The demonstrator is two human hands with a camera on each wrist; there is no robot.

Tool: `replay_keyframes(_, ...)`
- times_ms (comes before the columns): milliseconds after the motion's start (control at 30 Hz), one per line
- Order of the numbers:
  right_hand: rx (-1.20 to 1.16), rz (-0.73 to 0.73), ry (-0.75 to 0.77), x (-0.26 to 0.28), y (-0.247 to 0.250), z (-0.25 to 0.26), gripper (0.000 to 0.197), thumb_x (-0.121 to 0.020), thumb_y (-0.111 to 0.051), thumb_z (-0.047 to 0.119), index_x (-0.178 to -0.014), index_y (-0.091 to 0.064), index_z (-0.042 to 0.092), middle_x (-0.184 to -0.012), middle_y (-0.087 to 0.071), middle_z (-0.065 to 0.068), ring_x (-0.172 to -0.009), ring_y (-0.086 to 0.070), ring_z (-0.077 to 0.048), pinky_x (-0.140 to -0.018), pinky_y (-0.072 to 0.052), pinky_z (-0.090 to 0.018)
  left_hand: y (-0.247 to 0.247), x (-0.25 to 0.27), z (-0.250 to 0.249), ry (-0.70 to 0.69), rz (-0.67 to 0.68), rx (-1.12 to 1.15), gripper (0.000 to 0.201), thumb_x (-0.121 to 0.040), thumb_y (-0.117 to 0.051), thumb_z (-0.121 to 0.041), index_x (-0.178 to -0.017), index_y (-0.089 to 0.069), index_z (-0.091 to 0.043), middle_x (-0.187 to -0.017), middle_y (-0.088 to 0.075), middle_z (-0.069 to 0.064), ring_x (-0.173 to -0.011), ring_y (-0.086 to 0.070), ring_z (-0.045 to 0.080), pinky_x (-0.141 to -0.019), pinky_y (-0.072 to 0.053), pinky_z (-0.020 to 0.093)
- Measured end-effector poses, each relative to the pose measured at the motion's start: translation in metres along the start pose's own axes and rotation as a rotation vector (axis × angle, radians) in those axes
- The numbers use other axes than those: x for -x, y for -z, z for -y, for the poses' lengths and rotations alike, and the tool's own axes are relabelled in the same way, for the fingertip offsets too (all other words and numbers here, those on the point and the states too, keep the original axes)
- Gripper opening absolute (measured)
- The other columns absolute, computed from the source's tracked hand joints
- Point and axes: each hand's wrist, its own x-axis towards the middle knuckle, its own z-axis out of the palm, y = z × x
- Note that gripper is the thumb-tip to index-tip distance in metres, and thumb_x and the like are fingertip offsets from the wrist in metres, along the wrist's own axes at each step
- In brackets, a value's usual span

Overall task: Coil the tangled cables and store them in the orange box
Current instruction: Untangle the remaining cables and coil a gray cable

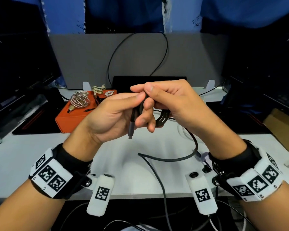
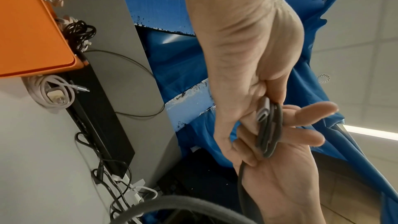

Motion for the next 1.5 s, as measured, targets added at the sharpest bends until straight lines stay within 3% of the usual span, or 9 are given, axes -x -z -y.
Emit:
replay_keyframes(167, 0.119, 0.051, 0.020, 0.000, 0.005, -0.001, 0.033, -0.111, -0.046, 0.022, -0.127, -0.070, 0.005, -0.075, -0.073, 0.002, -0.080, -0.076, -0.033, -0.083, -0.058, -0.052, -0.009, -0.001, -0.002, -0.003, -0.040, -0.054, 0.044, -0.102, -0.034, -0.035, -0.079, -0.066, -0.018, -0.048, -0.052, -0.004, -0.058, -0.060, 0.021, -0.070, -0.052, 0.026)
replay_keyframes(400, 0.202, -0.221, -0.087, -0.010, 0.007, -0.016, 0.043, -0.111, -0.042, 0.016, -0.145, -0.058, 0.038, -0.073, -0.053, 0.002, -0.044, -0.031, -0.008, -0.042, -0.028, -0.020, -0.013, -0.005, -0.022, -0.480, -0.488, 0.088, 0.039, -0.112, -0.026, -0.031, -0.091, -0.055, -0.016, -0.067, -0.064, -0.005, -0.090, -0.072, 0.020, -0.096, -0.052, 0.035)
replay_keyframes(500, 0.255, 0.030, -0.227, -0.006, 0.000, -0.022, 0.040, -0.110, -0.048, 0.016, -0.140, -0.061, 0.038, -0.061, -0.045, 0.008, -0.045, -0.030, -0.005, -0.043, -0.028, -0.018, -0.002, 0.000, -0.029, -0.533, -0.552, 0.163, 0.037, -0.113, -0.027, -0.032, -0.098, -0.058, -0.020, -0.083, -0.074, -0.007, -0.099, -0.073, 0.016, -0.097, -0.050, 0.032)
replay_keyframes(567, 0.286, 0.213, -0.224, -0.002, -0.009, -0.022, 0.035, -0.109, -0.048, 0.009, -0.141, -0.060, 0.017, -0.056, -0.039, 0.015, -0.050, -0.031, -0.003, -0.046, -0.030, -0.015, 0.000, -0.002, -0.024, -0.539, -0.580, 0.101, 0.034, -0.113, -0.027, -0.027, -0.107, -0.058, -0.015, -0.092, -0.077, -0.005, -0.098, -0.073, 0.016, -0.092, -0.051, 0.029)
replay_keyframes(700, 0.272, 0.369, -0.233, 0.002, -0.011, -0.015, 0.030, -0.107, -0.052, 0.007, -0.137, -0.055, 0.001, -0.059, -0.040, 0.002, -0.058, -0.036, -0.020, -0.056, -0.036, -0.025, 0.006, -0.008, -0.008, -0.462, -0.673, -0.587, 0.030, -0.113, -0.030, -0.023, -0.119, -0.056, -0.008, -0.099, -0.078, 0.002, -0.084, -0.072, 0.018, -0.082, -0.053, 0.028)
replay_keyframes(867, 0.266, 0.343, -0.196, 0.006, 0.010, -0.002, 0.017, -0.106, -0.053, 0.005, -0.115, -0.062, -0.007, -0.058, -0.044, 0.001, -0.058, -0.039, -0.018, -0.057, -0.040, -0.040, 0.016, 0.001, -0.011, -0.169, -0.446, -1.290, 0.027, -0.107, -0.036, -0.036, -0.104, -0.061, -0.026, -0.088, -0.071, -0.011, -0.074, -0.066, 0.014, -0.074, -0.050, 0.031)
replay_keyframes(1100, 0.544, 0.321, -0.164, 0.004, 0.039, 0.007, 0.016, -0.102, -0.065, 0.024, -0.099, -0.071, 0.009, -0.067, -0.054, -0.012, -0.062, -0.045, -0.039, -0.055, -0.039, -0.053, 0.024, 0.020, -0.024, 0.119, -0.037, -0.741, 0.042, -0.106, -0.046, -0.040, -0.108, -0.069, -0.004, -0.061, -0.036, -0.007, -0.061, -0.026, 0.032, -0.058, -0.022, 0.045)
replay_keyframes(1300, 0.654, 0.382, -0.184, 0.006, 0.061, 0.013, 0.021, -0.094, -0.070, 0.035, -0.103, -0.074, 0.017, -0.088, -0.067, -0.018, -0.080, -0.061, -0.035, -0.077, -0.050, -0.055, 0.033, 0.024, -0.027, 0.113, 0.011, -0.565, 0.034, -0.101, -0.059, -0.040, -0.098, -0.063, -0.007, -0.060, -0.031, 0.000, -0.064, -0.027, 0.040, -0.073, -0.038, 0.044)
replay_keyframes(1500, 0.887, 0.049, -0.175, 0.004, 0.102, 0.010, 0.030, -0.088, -0.066, 0.060, -0.097, -0.072, 0.031, -0.089, -0.073, -0.003, -0.081, -0.064, -0.027, -0.080, -0.052, -0.049, 0.048, 0.032, -0.035, 0.056, 0.051, -0.148, 0.027, -0.102, -0.058, -0.038, -0.089, -0.061, -0.014, -0.057, -0.029, -0.007, -0.051, -0.029, 0.010, -0.063, -0.053, 0.035)
